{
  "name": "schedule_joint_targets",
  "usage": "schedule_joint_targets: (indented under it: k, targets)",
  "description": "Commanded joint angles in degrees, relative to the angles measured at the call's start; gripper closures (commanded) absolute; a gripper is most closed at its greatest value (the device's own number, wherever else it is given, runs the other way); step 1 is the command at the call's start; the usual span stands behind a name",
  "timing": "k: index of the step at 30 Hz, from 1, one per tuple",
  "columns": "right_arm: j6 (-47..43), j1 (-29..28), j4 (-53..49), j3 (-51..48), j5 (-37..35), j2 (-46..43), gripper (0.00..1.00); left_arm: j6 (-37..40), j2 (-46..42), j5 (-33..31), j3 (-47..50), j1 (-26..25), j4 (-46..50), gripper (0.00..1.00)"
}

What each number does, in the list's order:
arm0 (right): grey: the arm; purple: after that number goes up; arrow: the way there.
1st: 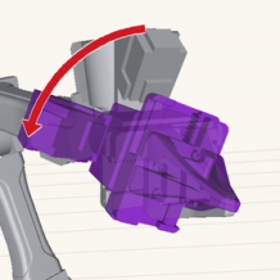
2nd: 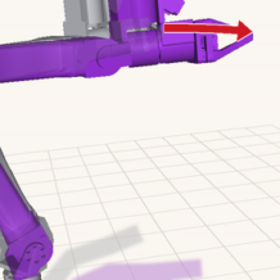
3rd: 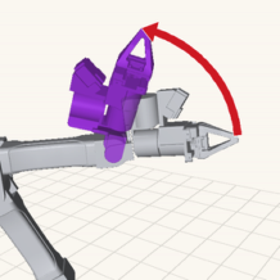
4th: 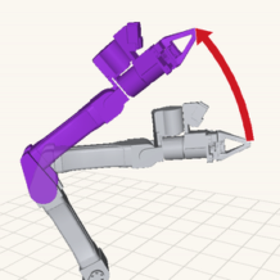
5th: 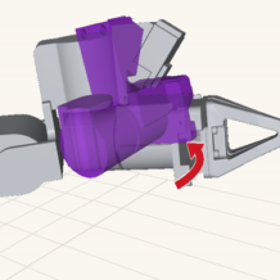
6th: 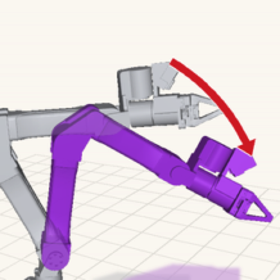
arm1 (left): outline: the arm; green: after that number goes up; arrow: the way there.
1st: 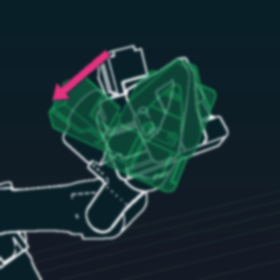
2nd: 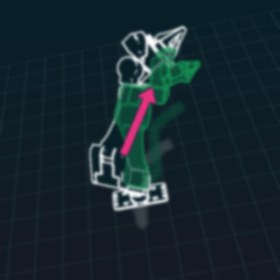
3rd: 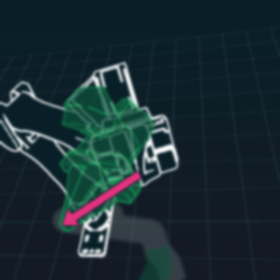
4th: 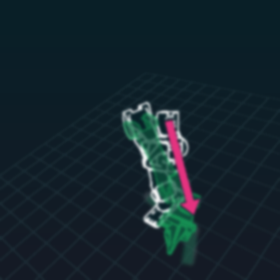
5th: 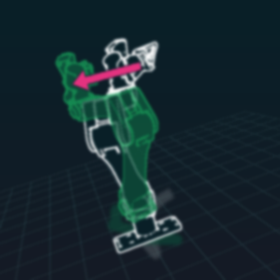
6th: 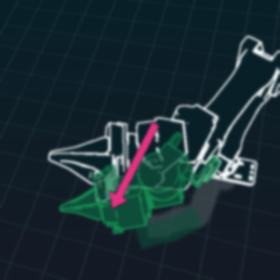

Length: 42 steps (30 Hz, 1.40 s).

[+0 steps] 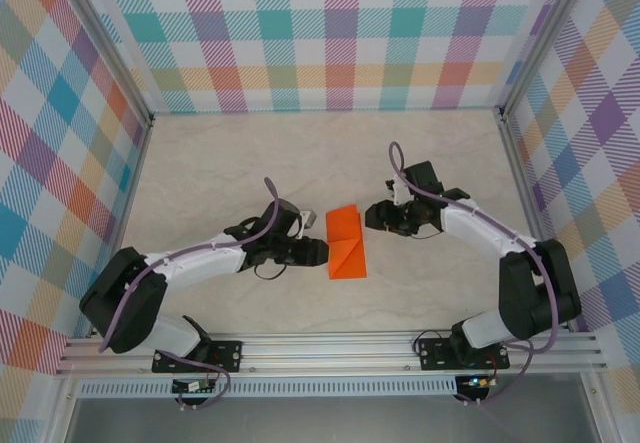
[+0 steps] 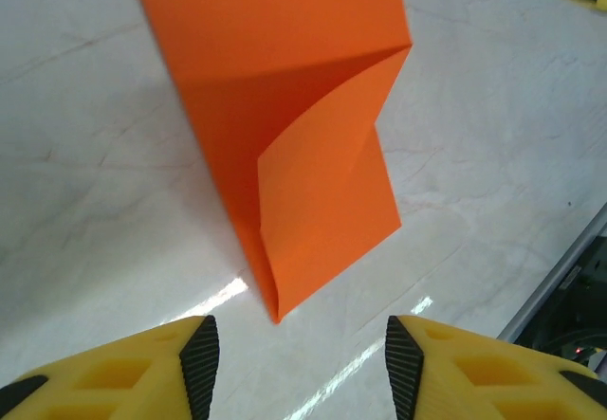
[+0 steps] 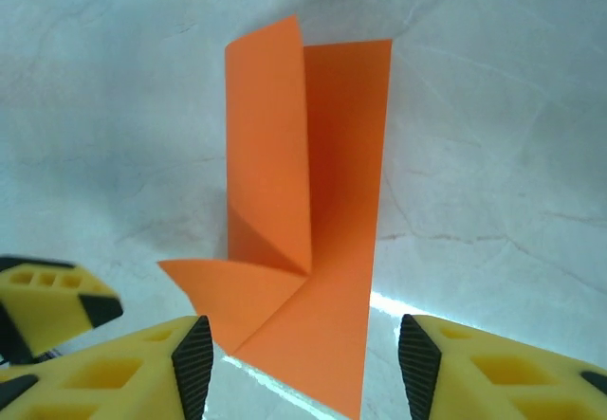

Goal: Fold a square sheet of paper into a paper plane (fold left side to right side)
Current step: Turn over the paper at the center of the table.

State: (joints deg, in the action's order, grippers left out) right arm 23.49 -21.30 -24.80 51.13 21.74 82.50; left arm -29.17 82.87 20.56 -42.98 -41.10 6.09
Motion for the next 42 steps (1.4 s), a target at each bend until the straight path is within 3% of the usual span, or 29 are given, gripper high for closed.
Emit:
schedule_joint_targets:
  k: [1, 6, 14, 24, 33, 39, 42]
  targets:
    - [1.5, 0.0, 2.5, -4.4, 4.2, -3.2, 0.37, -0.8, 4.1, 0.9, -2.8, 0.4, -3.3, 0.47]
    - [3.9, -0.2, 7.8, -9.2, 10.2, -4.2, 0.31, -1.4, 9.3, 1.4, -5.6, 0.6, -6.1, 0.52]
    - [7.2, -3.1, 16.4, -9.6, 13.5, 2.8, 0.31, -1.1, 11.6, -2.1, -7.1, 0.6, -4.8, 0.78]
    - [8.9, -6.1, 21.0, -3.4, 15.2, 14.6, 0.38, -0.9, 11.3, -5.4, -6.7, 0.6, -2.3, 0.84]
    - [8.8, -6.9, 21.4, -1.2, 16.8, 17.8, 0.66, 2.0, 6.3, -11.0, -6.1, 0.7, 1.8, 0.74]
    - [6.9, -6.8, 19.8, -1.6, 16.4, 14.0, 0.92, 3.0, -2.3, -13.6, -4.0, 0.7, 5.4, 0.48]
    - [6.7, -6.2, 19.1, -1.3, 16.4, 11.0, 1.00, 1.5, -8.2, -14.4, -2.0, 0.7, 5.0, 0.34]
